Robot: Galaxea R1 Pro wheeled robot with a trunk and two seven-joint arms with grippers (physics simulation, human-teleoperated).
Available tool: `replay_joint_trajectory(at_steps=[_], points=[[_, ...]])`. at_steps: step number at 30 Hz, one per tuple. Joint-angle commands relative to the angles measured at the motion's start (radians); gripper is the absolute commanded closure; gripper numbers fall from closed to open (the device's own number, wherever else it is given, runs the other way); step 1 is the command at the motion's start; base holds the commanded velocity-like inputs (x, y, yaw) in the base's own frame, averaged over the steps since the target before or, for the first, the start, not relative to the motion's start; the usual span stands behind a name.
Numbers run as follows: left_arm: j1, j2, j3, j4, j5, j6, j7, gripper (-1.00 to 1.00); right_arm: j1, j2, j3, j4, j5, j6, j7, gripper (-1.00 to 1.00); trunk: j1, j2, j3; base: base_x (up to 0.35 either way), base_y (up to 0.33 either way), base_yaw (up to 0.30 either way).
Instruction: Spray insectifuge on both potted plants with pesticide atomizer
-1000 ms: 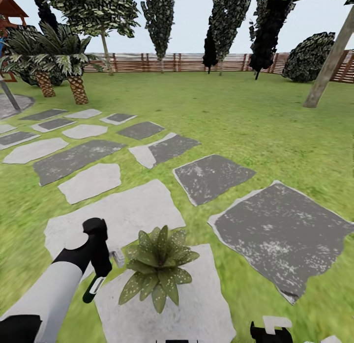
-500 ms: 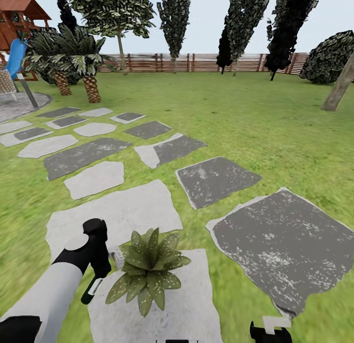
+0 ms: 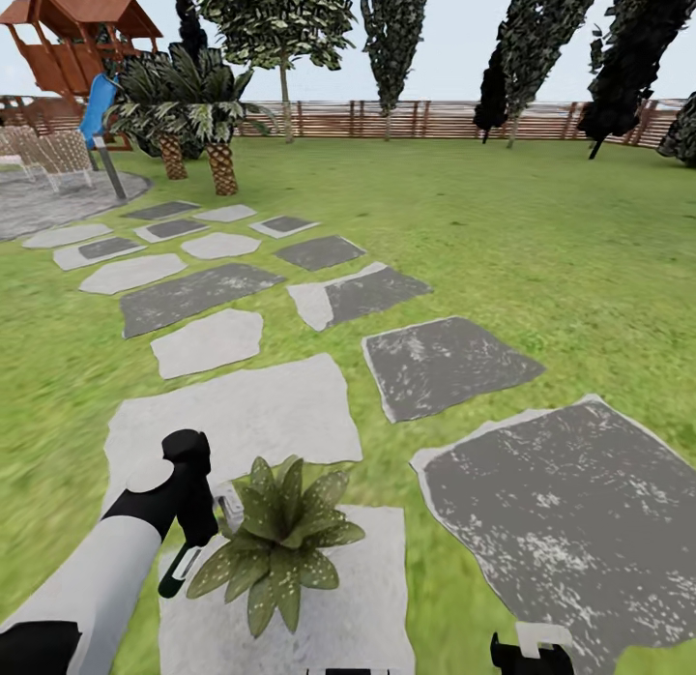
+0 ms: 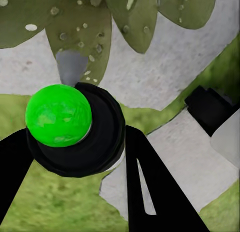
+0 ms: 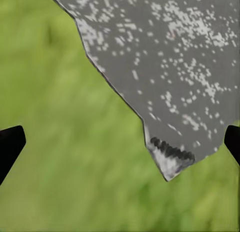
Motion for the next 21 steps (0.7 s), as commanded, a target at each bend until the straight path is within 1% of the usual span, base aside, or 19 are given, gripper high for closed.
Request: replay_joint_trajectory(at_steps=[1, 5, 7, 9, 14, 19, 21], points=[[-0.001, 0.000, -0.002, -0.001, -0.006, 0.011, -0.008, 1.00, -0.001, 0.000, -0.008, 0.001, 0.010, -0.003, -0.003, -1.00, 0.000, 0.000, -0.001, 0.015, -0.312, 0.278], [-0.001, 0.001, -0.002, -0.001, -0.011, 0.011, -0.008, 1.00, -0.001, 0.000, -0.008, 0.001, 0.010, -0.003, -0.003, -1.00, 0.000, 0.000, -0.001, -0.067, -0.312, 0.278], [-0.001, 0.001, -0.001, 0.000, -0.033, 0.020, -0.008, 1.00, -0.001, 0.000, -0.008, 0.001, 0.010, -0.003, -0.003, -1.00, 0.000, 0.000, -0.001, -0.160, -0.297, 0.278], [-0.001, 0.000, 0.000, 0.001, -0.045, 0.043, -0.008, 1.00, -0.001, 0.001, -0.008, 0.001, 0.010, -0.003, -0.004, -1.00, 0.000, 0.000, -0.001, -0.205, -0.268, 0.279], [0.000, -0.001, -0.001, 0.002, -0.051, 0.053, -0.008, 1.00, -0.001, 0.001, -0.008, 0.001, 0.010, -0.003, -0.005, -1.00, 0.000, 0.000, -0.001, -0.259, -0.215, 0.279], [0.010, 0.010, 0.006, 0.002, -0.048, 0.053, -0.008, 1.00, -0.001, 0.003, -0.008, 0.001, 0.010, -0.003, -0.005, -1.00, 0.000, 0.000, -0.001, -0.071, -0.038, 0.279], [0.013, 0.012, 0.008, 0.002, -0.048, 0.052, -0.008, 1.00, -0.001, 0.003, -0.008, 0.001, 0.010, -0.003, -0.005, -1.00, 0.000, 0.000, -0.001, -0.215, -0.002, 0.279]])
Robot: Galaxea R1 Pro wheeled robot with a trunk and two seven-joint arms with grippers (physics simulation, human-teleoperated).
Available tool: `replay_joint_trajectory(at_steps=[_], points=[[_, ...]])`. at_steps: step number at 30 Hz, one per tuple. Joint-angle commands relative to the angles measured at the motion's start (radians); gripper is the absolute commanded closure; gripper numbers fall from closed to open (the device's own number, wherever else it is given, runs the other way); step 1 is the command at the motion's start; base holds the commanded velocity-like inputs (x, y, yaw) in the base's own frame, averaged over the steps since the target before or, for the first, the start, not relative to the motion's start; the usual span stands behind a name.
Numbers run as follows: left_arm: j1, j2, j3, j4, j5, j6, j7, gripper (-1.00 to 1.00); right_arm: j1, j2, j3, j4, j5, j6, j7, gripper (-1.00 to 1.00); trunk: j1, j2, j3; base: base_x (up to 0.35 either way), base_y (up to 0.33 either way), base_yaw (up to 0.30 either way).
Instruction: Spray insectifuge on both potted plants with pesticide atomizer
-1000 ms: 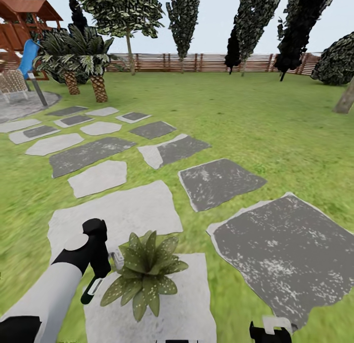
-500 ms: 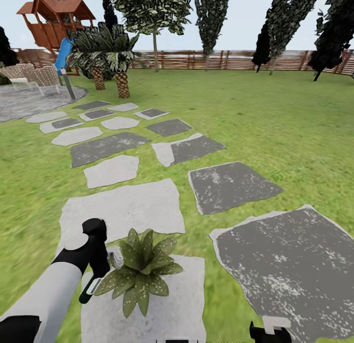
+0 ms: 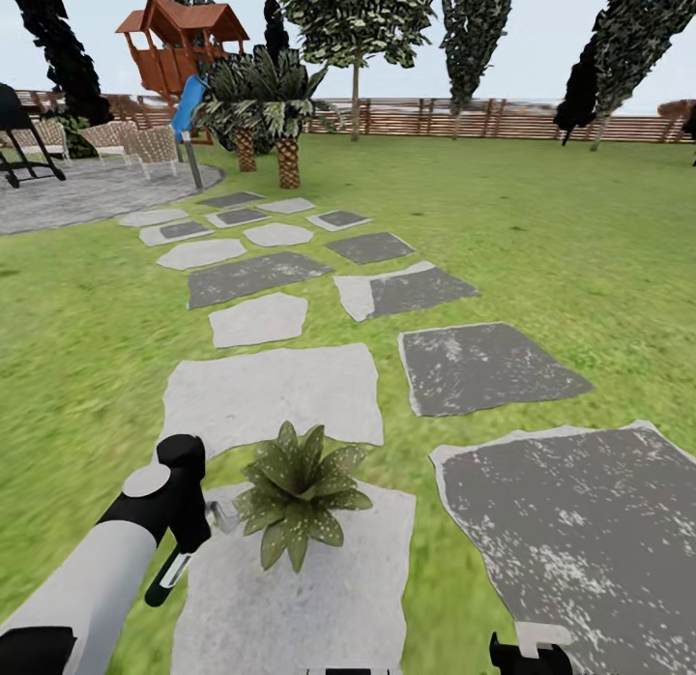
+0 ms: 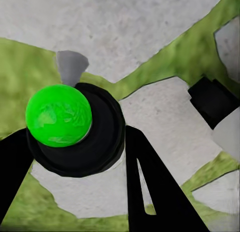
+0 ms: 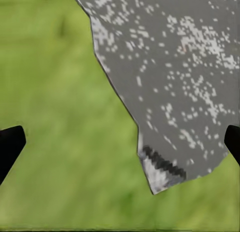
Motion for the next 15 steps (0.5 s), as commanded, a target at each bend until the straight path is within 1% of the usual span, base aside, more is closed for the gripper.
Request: replay_joint_trajectory(at_steps=[1, 4, 6, 7, 8, 9, 10, 11, 12, 13, 14, 15], points=[[0.000, 0.001, 0.000, -0.001, -0.006, 0.010, -0.008, 1.00, -0.001, 0.000, -0.008, 0.002, 0.011, -0.003, -0.004, -1.00, -0.001, 0.000, -0.001, -0.299, -0.001, 0.279], [0.000, 0.004, 0.009, -0.001, 0.004, 0.010, -0.008, 1.00, -0.001, -0.001, -0.008, 0.002, 0.011, -0.003, -0.003, -1.00, -0.001, 0.000, -0.001, -0.319, 0.000, 0.144], [0.001, 0.005, 0.059, -0.001, 0.007, 0.006, -0.008, 1.00, -0.001, -0.005, -0.007, 0.000, 0.012, -0.003, 0.001, -1.00, -0.001, 0.000, -0.001, -0.327, 0.000, 0.019], [0.003, 0.007, 0.089, 0.000, 0.008, 0.002, -0.008, 1.00, -0.001, -0.006, -0.007, 0.000, 0.013, -0.003, 0.003, -1.00, -0.001, 0.000, -0.001, -0.327, 0.000, 0.007], [0.012, 0.010, 0.123, 0.000, 0.012, -0.001, -0.008, 1.00, -0.001, -0.007, -0.006, 0.000, 0.013, -0.003, 0.006, -1.00, -0.001, 0.000, -0.001, -0.314, 0.000, 0.003], [0.029, 0.012, 0.165, 0.001, 0.029, -0.011, -0.008, 1.00, -0.001, -0.007, -0.002, -0.003, 0.017, -0.002, 0.014, -1.00, -0.001, 0.000, -0.001, -0.250, 0.000, 0.002], [0.061, 0.014, 0.248, 0.010, 0.111, -0.097, 0.040, 1.00, -0.002, -0.008, 0.046, -0.062, 0.066, -0.001, 0.073, -1.00, -0.001, 0.000, -0.001, -0.069, 0.000, 0.000], [0.085, 0.015, 0.292, 0.013, 0.180, -0.192, 0.116, 1.00, -0.002, -0.008, 0.082, -0.126, 0.113, 0.000, 0.157, -1.00, -0.001, 0.000, -0.001, -0.028, 0.000, 0.000], [0.134, 0.017, 0.370, 0.015, 0.281, -0.344, 0.206, 1.00, -0.002, -0.008, 0.105, -0.231, 0.155, 0.002, 0.332, -1.00, -0.001, 0.000, -0.001, -0.006, 0.000, 0.000], [0.151, 0.018, 0.397, 0.015, 0.305, -0.408, 0.221, 1.00, -0.002, -0.009, 0.109, -0.269, 0.162, 0.003, 0.415, -1.00, -0.001, 0.000, -0.001, -0.003, 0.000, 0.000], [0.162, 0.018, 0.412, 0.016, 0.319, -0.471, 0.231, 1.00, -0.002, -0.011, 0.112, -0.298, 0.170, 0.004, 0.506, -1.00, -0.001, 0.000, -0.001, -0.002, 0.000, 0.000], [0.168, 0.018, 0.422, 0.017, 0.329, -0.527, 0.239, 1.00, -0.003, -0.016, 0.114, -0.321, 0.191, 0.004, 0.602, -1.00, -0.001, 0.000, -0.001, 0.000, 0.000, 0.000]])
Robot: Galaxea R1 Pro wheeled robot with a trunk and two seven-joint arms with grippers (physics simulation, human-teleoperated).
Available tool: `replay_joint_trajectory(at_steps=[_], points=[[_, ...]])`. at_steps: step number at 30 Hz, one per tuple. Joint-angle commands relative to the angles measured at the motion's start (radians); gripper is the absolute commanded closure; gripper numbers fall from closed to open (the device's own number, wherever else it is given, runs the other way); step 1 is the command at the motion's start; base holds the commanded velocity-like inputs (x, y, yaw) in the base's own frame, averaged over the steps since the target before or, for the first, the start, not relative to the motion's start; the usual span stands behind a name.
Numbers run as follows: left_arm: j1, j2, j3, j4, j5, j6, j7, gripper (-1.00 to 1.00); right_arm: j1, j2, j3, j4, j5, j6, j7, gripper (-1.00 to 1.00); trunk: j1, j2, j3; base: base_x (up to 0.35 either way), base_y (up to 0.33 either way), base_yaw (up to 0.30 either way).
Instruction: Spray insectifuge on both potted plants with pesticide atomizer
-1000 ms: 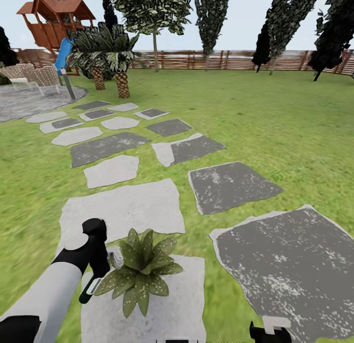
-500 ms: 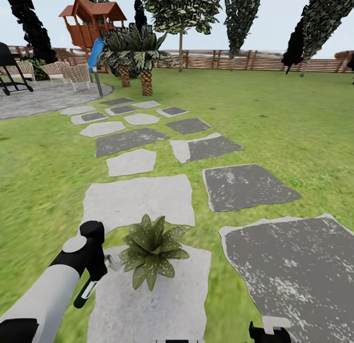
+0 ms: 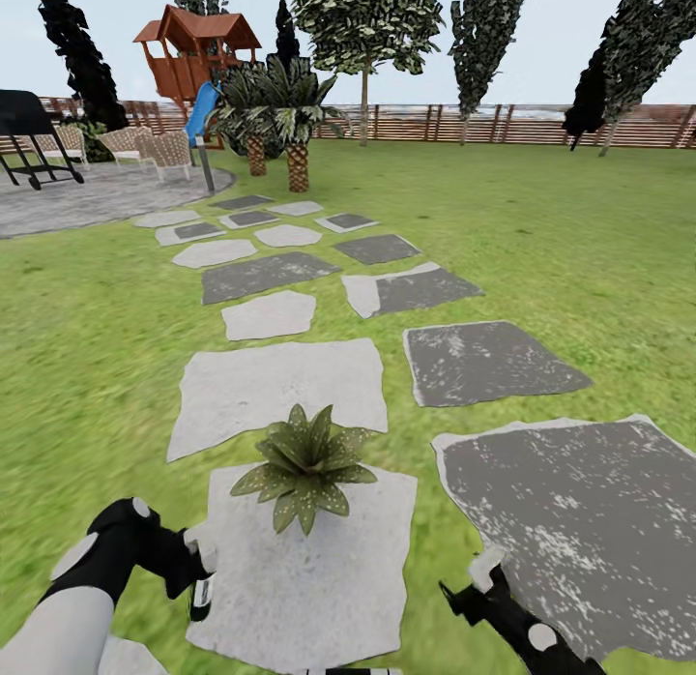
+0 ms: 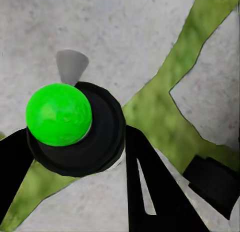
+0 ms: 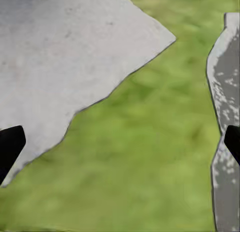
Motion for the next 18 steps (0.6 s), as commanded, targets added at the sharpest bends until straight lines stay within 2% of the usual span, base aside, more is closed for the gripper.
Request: replay_joint_trajectory(at_steps=[1, 3, 5, 6, 8, 10, 11, 12, 15, 16, 18], points=[[0.002, -0.001, 0.008, 0.001, 0.012, -0.033, 0.002, 1.00, -0.004, -0.002, -0.008, -0.016, 0.041, -0.003, 0.104, -1.00, 0.000, 0.000, -0.001, 0.000, 0.000, 0.000], [0.004, -0.002, 0.010, 0.001, 0.038, -0.062, 0.006, 1.00, -0.018, -0.004, -0.008, -0.030, 0.099, -0.003, 0.221, -1.00, 0.000, 0.000, -0.001, 0.000, 0.000, 0.000], [0.005, -0.011, 0.007, 0.001, 0.090, -0.079, 0.007, 1.00, -0.058, -0.005, -0.007, -0.049, 0.170, -0.003, 0.373, -1.00, 0.000, 0.000, -0.001, 0.000, 0.000, 0.000], [0.005, -0.018, 0.005, 0.002, 0.107, -0.081, 0.008, 1.00, -0.076, -0.005, -0.007, -0.052, 0.181, -0.003, 0.427, -1.00, 0.000, 0.000, -0.001, 0.000, 0.000, 0.000], [0.005, -0.054, 0.000, 0.007, 0.124, -0.107, 0.007, 1.00, -0.110, -0.003, -0.007, -0.055, 0.190, -0.003, 0.513, -1.00, 0.000, 0.000, -0.001, 0.000, 0.000, 0.000], [0.004, -0.091, -0.002, 0.010, 0.125, -0.130, 0.008, 1.00, -0.137, 0.001, -0.007, -0.056, 0.192, -0.002, 0.549, -1.00, 0.000, 0.000, -0.001, 0.000, 0.000, 0.000], [0.004, -0.118, -0.013, 0.023, 0.122, -0.136, 0.008, 1.00, -0.147, 0.006, -0.007, -0.056, 0.193, -0.002, 0.567, -1.00, 0.000, 0.000, -0.001, 0.000, 0.000, 0.000], [0.003, -0.134, -0.042, 0.040, 0.121, -0.137, 0.013, 1.00, -0.150, 0.010, -0.006, -0.056, 0.193, -0.002, 0.585, -1.00, 0.000, 0.000, -0.001, 0.000, 0.000, 0.000], [0.002, -0.157, -0.148, 0.077, 0.127, -0.130, 0.042, 1.00, -0.153, 0.046, -0.006, -0.055, 0.195, -0.003, 0.607, -1.00, 0.000, 0.000, -0.001, 0.000, 0.000, 0.000], [0.002, -0.162, -0.167, 0.083, 0.129, -0.128, 0.057, 1.00, -0.153, 0.066, -0.006, -0.054, 0.195, -0.003, 0.609, -1.00, 0.000, 0.000, -0.001, 0.000, 0.000, 0.000], [0.002, -0.163, -0.178, 0.085, 0.130, -0.130, 0.067, 1.00, -0.154, 0.093, -0.004, -0.055, 0.204, -0.003, 0.611, -1.00, 0.000, 0.000, -0.001, 0.000, 0.000, 0.000]])
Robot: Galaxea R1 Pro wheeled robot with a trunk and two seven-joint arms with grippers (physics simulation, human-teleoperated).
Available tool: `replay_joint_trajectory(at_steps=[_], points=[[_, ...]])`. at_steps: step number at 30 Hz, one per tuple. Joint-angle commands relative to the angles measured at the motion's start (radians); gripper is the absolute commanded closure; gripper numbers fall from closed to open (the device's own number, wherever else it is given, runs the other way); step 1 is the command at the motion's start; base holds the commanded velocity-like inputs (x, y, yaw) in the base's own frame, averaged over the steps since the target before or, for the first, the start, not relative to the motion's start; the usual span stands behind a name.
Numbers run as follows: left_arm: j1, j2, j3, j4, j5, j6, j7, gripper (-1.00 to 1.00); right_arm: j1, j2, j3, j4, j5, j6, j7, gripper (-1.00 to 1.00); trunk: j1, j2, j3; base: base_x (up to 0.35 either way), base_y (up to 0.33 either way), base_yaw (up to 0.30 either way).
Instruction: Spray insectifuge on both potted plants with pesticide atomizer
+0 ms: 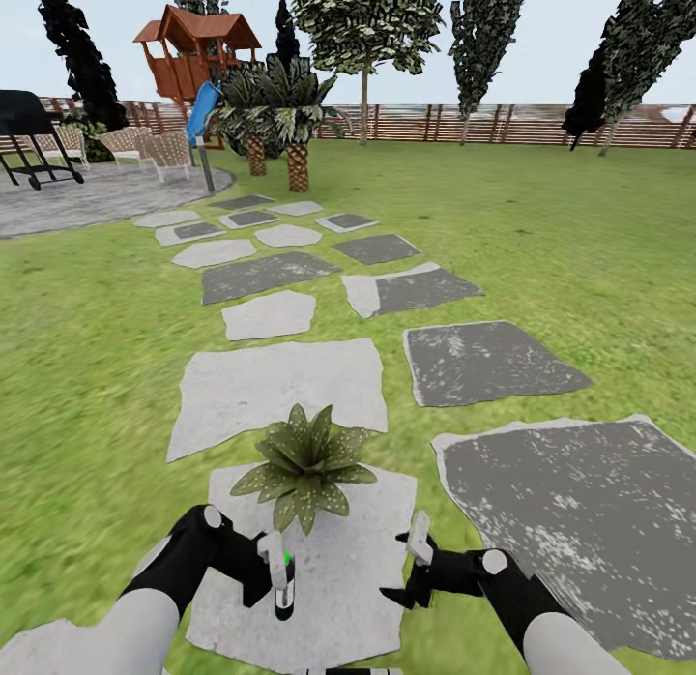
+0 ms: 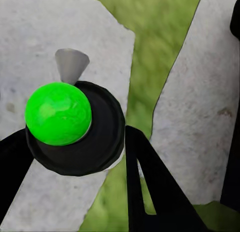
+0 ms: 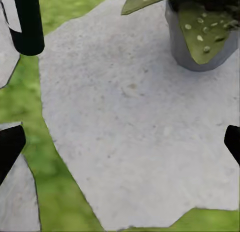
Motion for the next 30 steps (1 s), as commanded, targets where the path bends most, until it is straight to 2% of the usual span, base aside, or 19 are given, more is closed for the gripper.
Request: replay_joint_trajectory(at_steps=[1, 2, 4, 7, 11, 15, 26, 30], points=[[-0.001, 0.000, 0.004, -0.001, -0.007, -0.003, -0.003, 1.00, -0.001, 0.017, 0.001, -0.001, 0.022, -0.004, 0.004, 1.00, 0.000, 0.000, -0.001, 0.000, 0.000, 0.000], [-0.001, 0.004, 0.001, -0.001, -0.007, -0.007, -0.001, 1.00, -0.001, 0.032, 0.023, -0.007, 0.034, -0.003, 0.004, 1.00, 0.000, 0.000, -0.001, 0.000, 0.000, 0.000], [0.000, 0.006, -0.002, -0.008, -0.006, -0.009, 0.018, 1.00, -0.001, 0.040, 0.034, -0.038, 0.038, 0.001, 0.003, 1.00, 0.000, 0.000, -0.001, 0.000, 0.000, 0.000], [0.002, 0.007, -0.005, -0.006, -0.005, -0.011, 0.082, 1.00, -0.001, 0.073, 0.039, -0.058, 0.040, 0.060, 0.005, 1.00, 0.000, 0.000, -0.001, 0.000, 0.000, 0.000], [0.002, 0.001, -0.001, -0.001, -0.005, -0.014, 0.099, 1.00, -0.002, 0.111, 0.040, -0.077, 0.040, 0.085, 0.006, 1.00, 0.000, 0.000, -0.001, 0.000, 0.000, 0.000], [0.003, -0.002, 0.001, 0.001, -0.005, -0.083, 0.101, 1.00, -0.003, 0.141, 0.040, -0.081, 0.040, 0.086, 0.011, 1.00, 0.000, 0.000, -0.001, 0.000, 0.000, 0.000], [0.004, -0.015, 0.002, 0.029, -0.004, -0.099, 0.105, 1.00, -0.025, 0.145, 0.039, -0.080, 0.038, 0.086, 0.033, 1.00, 0.000, 0.000, -0.001, 0.000, 0.000, 0.000], [0.003, -0.030, 0.003, 0.036, -0.001, -0.095, 0.176, 1.00, -0.025, 0.145, 0.040, -0.080, 0.037, 0.086, 0.034, 1.00, 0.000, 0.000, -0.001, 0.000, 0.000, 0.000]])
